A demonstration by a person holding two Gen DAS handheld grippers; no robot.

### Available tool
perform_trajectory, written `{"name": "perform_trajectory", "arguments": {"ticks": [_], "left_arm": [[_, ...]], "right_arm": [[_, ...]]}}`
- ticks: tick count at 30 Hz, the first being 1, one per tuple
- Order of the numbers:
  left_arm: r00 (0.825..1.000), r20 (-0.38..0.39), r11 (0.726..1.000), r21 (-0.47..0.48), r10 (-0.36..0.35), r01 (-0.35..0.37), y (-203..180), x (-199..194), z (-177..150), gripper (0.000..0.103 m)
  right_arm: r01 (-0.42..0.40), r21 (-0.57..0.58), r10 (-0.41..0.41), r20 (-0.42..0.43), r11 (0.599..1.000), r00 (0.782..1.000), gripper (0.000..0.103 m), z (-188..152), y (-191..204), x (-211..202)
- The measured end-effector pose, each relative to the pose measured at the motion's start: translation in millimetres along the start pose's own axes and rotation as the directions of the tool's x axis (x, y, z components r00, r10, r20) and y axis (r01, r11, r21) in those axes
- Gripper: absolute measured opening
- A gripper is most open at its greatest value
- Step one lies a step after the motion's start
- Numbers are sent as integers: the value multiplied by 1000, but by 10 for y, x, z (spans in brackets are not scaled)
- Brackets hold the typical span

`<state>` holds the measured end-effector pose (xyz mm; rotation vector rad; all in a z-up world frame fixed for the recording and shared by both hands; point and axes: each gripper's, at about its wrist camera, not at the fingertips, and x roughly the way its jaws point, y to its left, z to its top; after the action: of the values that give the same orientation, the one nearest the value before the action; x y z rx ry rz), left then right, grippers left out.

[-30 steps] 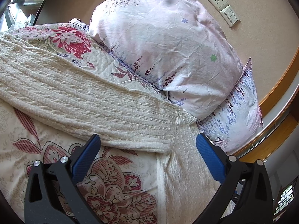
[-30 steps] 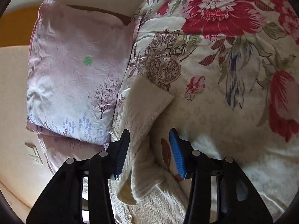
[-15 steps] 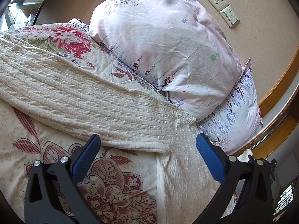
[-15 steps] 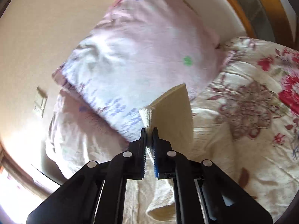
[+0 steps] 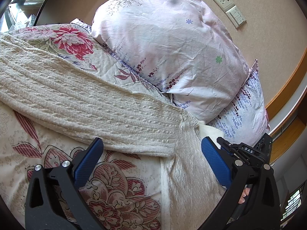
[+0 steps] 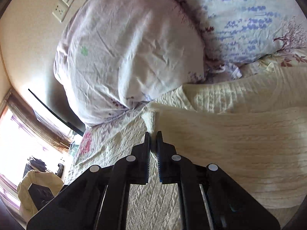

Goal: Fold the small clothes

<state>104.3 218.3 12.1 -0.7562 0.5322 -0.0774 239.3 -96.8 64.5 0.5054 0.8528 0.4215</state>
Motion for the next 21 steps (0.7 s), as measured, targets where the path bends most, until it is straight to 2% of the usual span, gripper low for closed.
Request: {"name": "perform_trajectory", "arguments": {"ticks": [3,15,17,20,21], "left_arm": [[1000,0,1000,0,0,0,1,0,0,101],[1000,0,1000,0,-1,1,1,0,-2,101],[1000,0,1000,0,-1,1,1,0,-2,101],[1000,-1,1000,0,0,0,2,0,-2,101],[1000,0,1000,0,-1,1,2,0,-2,101]], "right_arm": [[27,-16,-28,-47,1000,999,7,-63,79,178],[69,-16,-71,-103,997,992,7,-93,135,466],[78,-26,-81,-144,997,986,7,-139,132,520],[77,-60,-87,-175,995,981,9,-202,134,506],[72,-61,-82,-189,996,979,13,-200,136,484]]}}
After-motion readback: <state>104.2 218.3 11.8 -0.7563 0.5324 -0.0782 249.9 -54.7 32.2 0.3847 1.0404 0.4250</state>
